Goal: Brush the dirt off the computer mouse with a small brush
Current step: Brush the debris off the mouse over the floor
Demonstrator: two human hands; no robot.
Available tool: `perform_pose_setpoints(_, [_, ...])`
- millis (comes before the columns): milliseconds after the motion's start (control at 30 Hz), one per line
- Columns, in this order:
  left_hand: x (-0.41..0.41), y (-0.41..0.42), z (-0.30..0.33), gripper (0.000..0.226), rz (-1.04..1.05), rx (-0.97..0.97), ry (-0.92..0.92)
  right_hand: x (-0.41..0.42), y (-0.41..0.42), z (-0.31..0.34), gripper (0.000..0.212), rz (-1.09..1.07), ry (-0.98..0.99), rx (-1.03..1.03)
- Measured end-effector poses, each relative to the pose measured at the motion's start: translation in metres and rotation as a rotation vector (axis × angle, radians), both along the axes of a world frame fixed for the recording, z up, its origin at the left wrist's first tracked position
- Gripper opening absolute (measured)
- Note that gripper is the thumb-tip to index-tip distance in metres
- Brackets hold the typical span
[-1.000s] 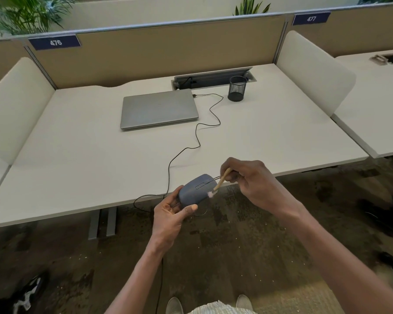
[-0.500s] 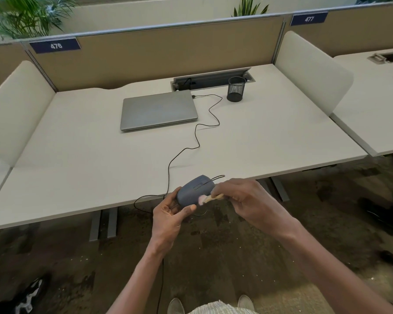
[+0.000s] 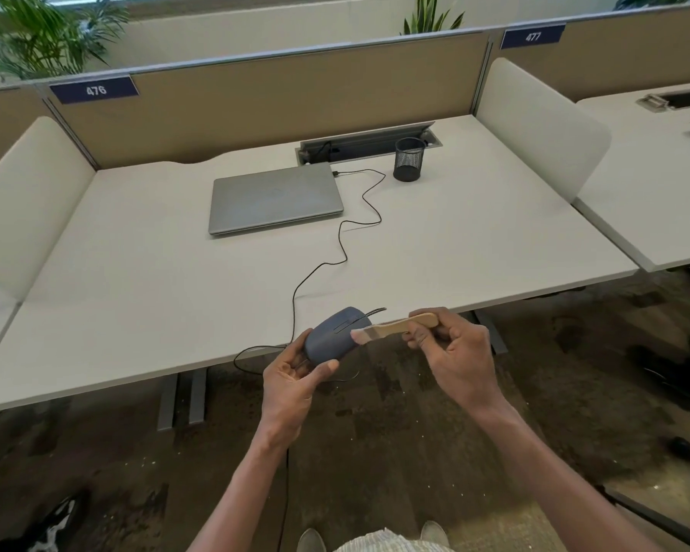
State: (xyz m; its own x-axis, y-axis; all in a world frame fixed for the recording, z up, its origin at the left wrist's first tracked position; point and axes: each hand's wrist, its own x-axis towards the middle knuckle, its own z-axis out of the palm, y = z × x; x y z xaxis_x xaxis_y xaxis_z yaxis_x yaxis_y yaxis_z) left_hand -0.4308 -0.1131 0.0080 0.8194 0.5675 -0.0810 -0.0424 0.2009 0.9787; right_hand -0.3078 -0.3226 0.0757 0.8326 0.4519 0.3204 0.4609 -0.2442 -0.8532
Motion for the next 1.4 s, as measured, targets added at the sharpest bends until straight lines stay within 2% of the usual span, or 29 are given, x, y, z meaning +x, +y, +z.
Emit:
perform_pose_setpoints(133, [-0.001, -0.001, 0.000, 0.066, -0.011, 0.006, -0.003, 0.005, -0.006, 0.000, 0.020, -0.110, -0.007, -0.008])
perform_pose_setpoints(300, [0.000, -0.003, 0.002, 0.059, -0.018, -0.005, -0.008, 0.001, -0.005, 0.001, 0.016, -0.099, 0.018, 0.027])
perform_pose_setpoints(433, [-0.003, -0.004, 0.001, 0.059, -0.028, 0.011, -0.001, 0.011, -0.005, 0.003, 0.016, -0.196, -0.083, -0.052])
perform_pose_setpoints(567, [-0.005, -0.005, 0.002, 0.060, -0.040, 0.015, -0.002, 0.019, 0.002, 0.013, 0.018, -0.076, -0.160, -0.020])
perform_pose_setpoints(700, [-0.005, -0.006, 0.003, 0.063, -0.020, -0.001, -0.003, 0.019, 0.001, 0.016, 0.021, 0.047, -0.197, -0.096])
perform_pose_setpoints(900, [-0.005, -0.001, 0.002, 0.067, 0.003, -0.008, -0.001, 0.020, -0.014, 0.014, 0.037, 0.076, -0.177, -0.172])
perform_pose_setpoints(1100, [-0.002, -0.002, 0.003, 0.063, -0.014, -0.013, 0.005, 0.022, -0.006, 0.017, 0.023, 0.042, -0.196, -0.070])
perform_pose_setpoints(1233, [-0.003, -0.001, 0.002, 0.062, 0.001, -0.028, -0.003, 0.019, -0.013, 0.012, 0.032, 0.055, -0.164, -0.154])
perform_pose_setpoints(1400, [-0.005, 0.002, 0.000, 0.068, -0.012, -0.040, -0.002, 0.025, -0.007, 0.012, 0.022, -0.108, -0.047, -0.094])
